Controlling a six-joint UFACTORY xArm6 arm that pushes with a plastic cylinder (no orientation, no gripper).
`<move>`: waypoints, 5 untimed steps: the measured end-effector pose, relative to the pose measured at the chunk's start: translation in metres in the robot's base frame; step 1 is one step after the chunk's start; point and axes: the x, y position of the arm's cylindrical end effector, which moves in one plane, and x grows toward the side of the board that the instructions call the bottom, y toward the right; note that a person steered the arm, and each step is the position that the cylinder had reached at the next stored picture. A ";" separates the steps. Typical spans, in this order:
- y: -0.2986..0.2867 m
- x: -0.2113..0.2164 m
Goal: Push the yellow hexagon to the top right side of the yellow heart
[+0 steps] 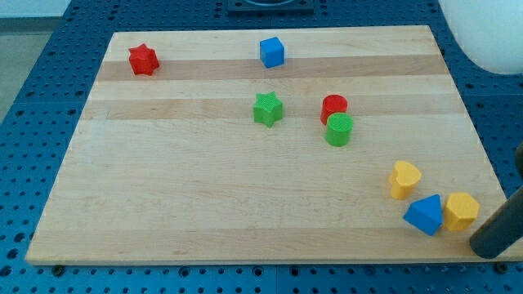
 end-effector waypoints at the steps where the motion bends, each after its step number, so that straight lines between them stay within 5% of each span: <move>1: 0.000 0.000; 3: -0.029 -0.033; 5: -0.024 -0.189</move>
